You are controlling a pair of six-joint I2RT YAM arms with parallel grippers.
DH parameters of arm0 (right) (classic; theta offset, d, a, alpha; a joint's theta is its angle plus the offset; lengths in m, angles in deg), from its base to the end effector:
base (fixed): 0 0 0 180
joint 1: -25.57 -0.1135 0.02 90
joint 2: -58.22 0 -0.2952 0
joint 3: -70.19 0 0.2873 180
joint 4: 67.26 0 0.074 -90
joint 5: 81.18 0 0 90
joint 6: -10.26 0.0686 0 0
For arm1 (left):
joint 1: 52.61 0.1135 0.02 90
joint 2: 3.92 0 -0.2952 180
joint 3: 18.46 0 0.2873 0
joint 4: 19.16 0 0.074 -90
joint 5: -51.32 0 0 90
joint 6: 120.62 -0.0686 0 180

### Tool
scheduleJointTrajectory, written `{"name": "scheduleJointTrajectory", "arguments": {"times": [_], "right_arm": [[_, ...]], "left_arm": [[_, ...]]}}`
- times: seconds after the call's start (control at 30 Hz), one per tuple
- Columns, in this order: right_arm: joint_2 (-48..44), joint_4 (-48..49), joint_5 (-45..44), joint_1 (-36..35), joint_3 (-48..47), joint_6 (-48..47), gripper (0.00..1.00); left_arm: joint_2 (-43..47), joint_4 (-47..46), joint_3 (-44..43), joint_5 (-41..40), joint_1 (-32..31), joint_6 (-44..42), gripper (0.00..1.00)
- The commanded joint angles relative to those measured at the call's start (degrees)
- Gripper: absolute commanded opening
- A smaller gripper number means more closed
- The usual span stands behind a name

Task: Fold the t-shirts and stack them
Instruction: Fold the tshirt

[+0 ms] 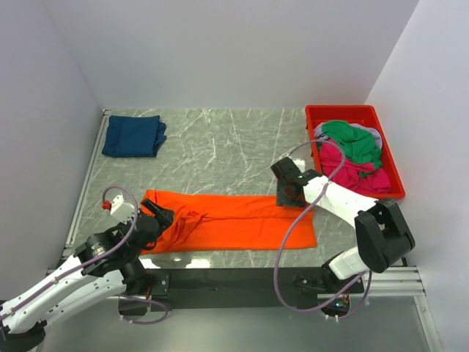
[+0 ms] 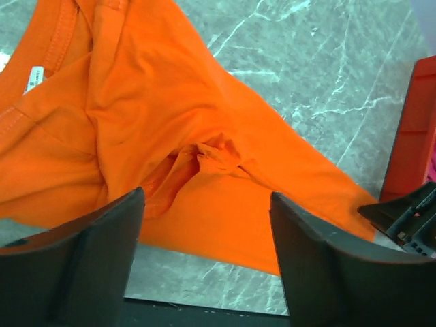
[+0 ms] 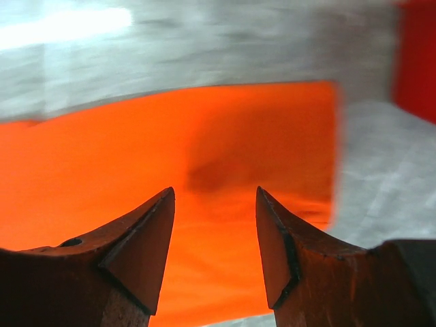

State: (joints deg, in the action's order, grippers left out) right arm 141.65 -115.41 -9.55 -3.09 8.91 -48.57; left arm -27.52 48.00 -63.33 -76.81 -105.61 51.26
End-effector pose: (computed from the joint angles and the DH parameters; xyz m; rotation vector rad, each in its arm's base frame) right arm 0.2729 0.1245 0.1675 0.1341 2.6809 -0.1437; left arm 0.0978 -0.0594 0.2440 -0.8469 2.0537 -0.5314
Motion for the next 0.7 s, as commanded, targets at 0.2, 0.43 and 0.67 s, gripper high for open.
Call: {"name": "scheduleJointTrajectory", "arguments": {"times": [0.2, 0.43, 0.67], "right_arm": [[6.5, 16.5, 14.7, -15.3, -14.2, -4.1, 0.57], [15.8, 18.8, 14.1, -23.8, -25.2, -4.4, 0.55], [18.2, 22.0, 15.1, -27.1, -25.1, -2.5, 0.54]], "left_arm": [[-7.3, -9.8, -2.6, -8.7, -0.1, -9.4, 0.99], [-21.1, -30.0, -4.8, 1.1, 20.1, -30.8, 0.99], [-33.8, -42.5, -4.8, 11.1, 41.0, -39.1, 0.91]]}}
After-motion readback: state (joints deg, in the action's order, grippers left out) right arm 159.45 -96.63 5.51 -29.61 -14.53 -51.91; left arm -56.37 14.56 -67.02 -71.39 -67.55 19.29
